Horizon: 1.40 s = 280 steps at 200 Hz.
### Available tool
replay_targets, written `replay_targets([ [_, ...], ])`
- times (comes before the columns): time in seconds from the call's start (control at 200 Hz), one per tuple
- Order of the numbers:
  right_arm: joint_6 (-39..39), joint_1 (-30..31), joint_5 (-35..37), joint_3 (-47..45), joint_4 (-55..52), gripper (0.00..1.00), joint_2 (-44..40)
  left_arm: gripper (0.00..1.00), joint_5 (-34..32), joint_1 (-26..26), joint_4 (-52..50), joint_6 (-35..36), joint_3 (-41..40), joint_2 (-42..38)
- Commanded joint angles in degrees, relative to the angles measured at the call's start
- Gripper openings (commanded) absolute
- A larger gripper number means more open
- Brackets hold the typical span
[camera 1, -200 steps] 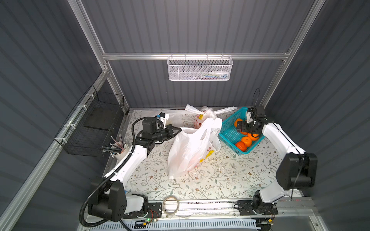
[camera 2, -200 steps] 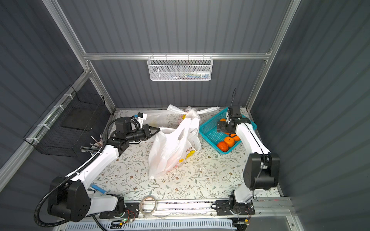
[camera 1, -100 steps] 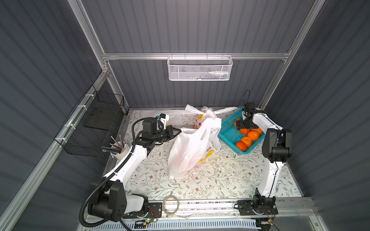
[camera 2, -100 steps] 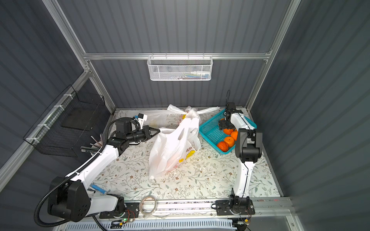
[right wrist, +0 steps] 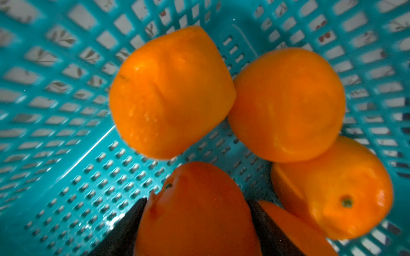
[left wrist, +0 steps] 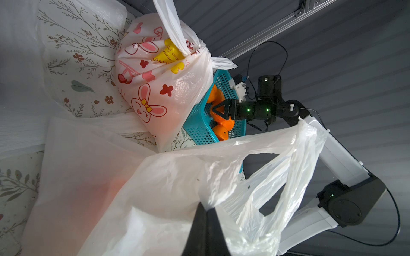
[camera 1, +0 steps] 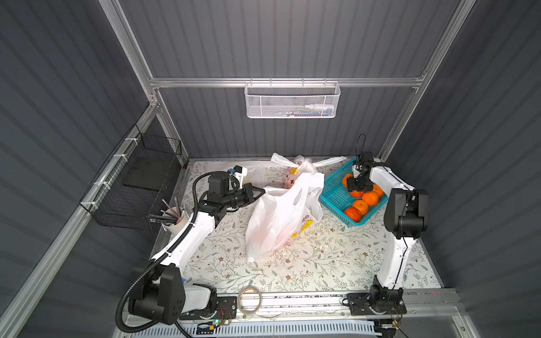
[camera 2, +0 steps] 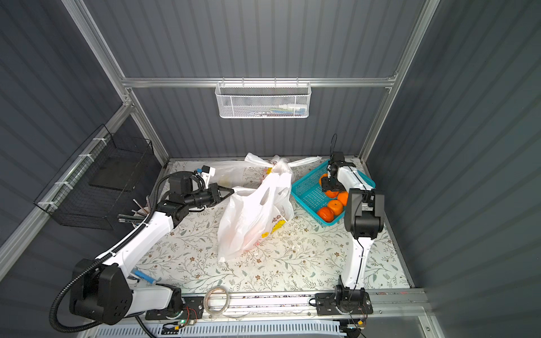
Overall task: Place the oranges into plastic bags & tie knots
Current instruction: Pick up the orange from the basket, then place the orange in the plastic bag.
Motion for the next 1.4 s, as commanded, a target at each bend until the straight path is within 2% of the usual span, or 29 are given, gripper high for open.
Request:
replay_targets([
  [0.0, 2.32, -0.17, -3.36, -3.66, 0.86, 0.65, -8.84, 0.0, -0.14, 0.41, -1.05, 1.67, 2.02, -0.29],
  [0.095, 4.99, -0.17, -6.59, -9.09, 1.8, 0.65, -17.21, 0.0, -0.16, 0.41, -1.27, 2.02, 2.1, -0.56],
  [0.16, 8.04, -0.17, -11.27, -14.26, 3.23, 0.65, -23.67, 0.0, -0.16, 0.41, -1.35, 2.23, 2.02, -0.53],
  [0.265, 13.98, 0.0, -22.27, -23.46, 7.18, 0.65, -35.16, 0.0, -0.05, 0.41, -1.21, 2.41, 1.87, -0.52],
  [0.29, 15.91, 0.16, -27.04, -25.87, 8.6, 0.65, -38.07, 0.0, 0.12, 0.41, -1.09, 2.37, 1.87, -0.48],
  [0.365, 21.59, 1.21, -33.77, -31.13, 12.16, 0.65, -44.14, 0.0, 0.8, 0.41, -0.77, 2.37, 1.82, -0.23],
  [0.535, 31.04, 7.83, -40.83, -38.01, 18.62, 0.65, -51.59, 0.0, 3.1, 0.41, -0.13, 2.75, 1.87, 0.13],
  [0.7, 38.66, 16.39, -41.31, -40.82, 26.22, 0.65, -51.62, 0.0, 5.22, 0.41, -0.2, 3.84, 1.95, -0.14],
  [0.795, 40.53, 19.24, -40.1, -40.02, 29.52, 0.65, -49.51, 0.0, 6.53, 0.41, -0.39, 4.57, 1.92, -0.37],
  [1.011, 38.01, 20.21, -32.47, -36.35, 29.67, 0.65, -43.65, 0.0, 9.27, 0.41, -2.48, 7.71, 1.84, -0.99],
  [1.206, 37.64, 21.64, -31.96, -34.27, 31.2, 0.65, -38.4, 0.0, 12.81, 0.4, -2.48, 9.66, 1.5, -1.18],
  [1.396, 38.79, 24.96, -33.46, -35.75, 31.38, 0.7, -36.59, 0.0, 12.21, 0.41, -1.84, 9.78, 1.28, -1.46],
])
